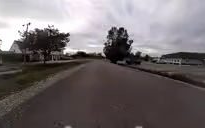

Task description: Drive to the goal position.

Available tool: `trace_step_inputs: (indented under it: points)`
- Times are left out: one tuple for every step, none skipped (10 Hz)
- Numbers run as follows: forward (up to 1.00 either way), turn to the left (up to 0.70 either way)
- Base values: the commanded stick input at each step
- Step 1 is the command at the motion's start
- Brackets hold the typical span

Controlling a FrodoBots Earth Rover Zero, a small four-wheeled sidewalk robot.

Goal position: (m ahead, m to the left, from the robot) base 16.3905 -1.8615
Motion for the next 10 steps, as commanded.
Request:
trace_step_inputs:
  points:
    - [0.7,0.04]
    - [0.7,0.35]
    - [0.7,0.35]
    - [0.7,0.34]
    - [0.7,0.02]
    - [0.7,0.0]
    - [0.7,0.0]
    - [0.7,0.0]
    - [0.7,0.0]
    - [0.7,0.0]
